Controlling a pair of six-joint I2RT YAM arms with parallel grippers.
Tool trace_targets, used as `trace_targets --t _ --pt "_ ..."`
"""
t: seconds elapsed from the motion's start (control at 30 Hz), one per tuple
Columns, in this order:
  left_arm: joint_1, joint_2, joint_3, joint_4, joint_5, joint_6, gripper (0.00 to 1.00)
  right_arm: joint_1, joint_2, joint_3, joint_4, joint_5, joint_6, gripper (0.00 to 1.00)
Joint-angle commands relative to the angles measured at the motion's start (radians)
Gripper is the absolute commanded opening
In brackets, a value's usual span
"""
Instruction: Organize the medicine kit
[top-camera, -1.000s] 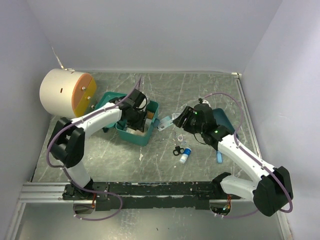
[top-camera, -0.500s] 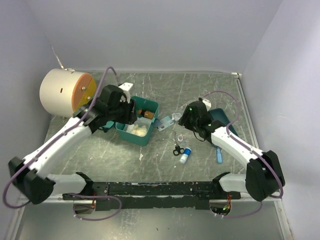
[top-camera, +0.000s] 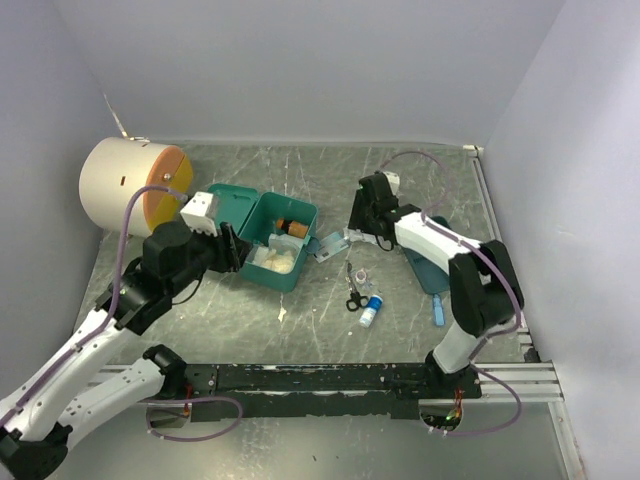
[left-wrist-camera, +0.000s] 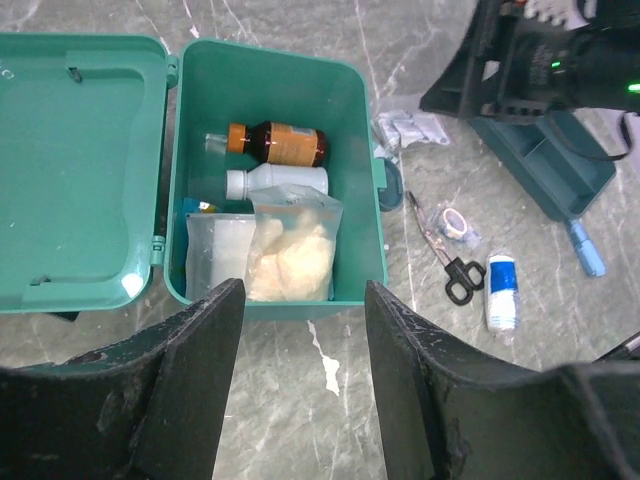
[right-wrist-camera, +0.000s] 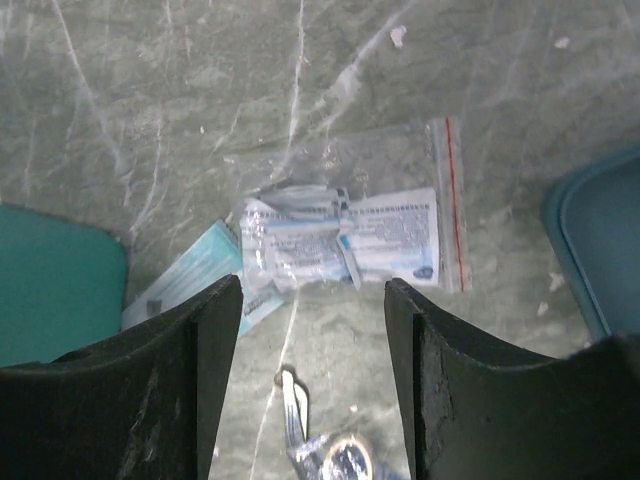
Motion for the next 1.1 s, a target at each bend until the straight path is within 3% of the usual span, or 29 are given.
trace_targets --t 0.0,0.37,0.87,1.07 --pt "0.001 -0.079 -0.033 0.094 -0.034 -0.047 0.63 -0.006 0.099 0.089 -0.047 -0.032 -0.072 0.59" --pt "0.000 -0.121 -0.019 0.068 -0.063 -0.036 0.76 -0.018 0.254 0.180 -0.151 0.028 -0.086 0.58" --pt "0.000 -0.088 -0.017 0.074 -0.037 -0.038 0.76 -0.028 0.098 0.002 -0.149 0.013 -0.190 0.54" --pt "0.000 -0.084 -0.017 0.076 -0.038 -0.040 0.76 -0.028 -0.040 -0.052 -0.095 0.021 -0.067 0.56"
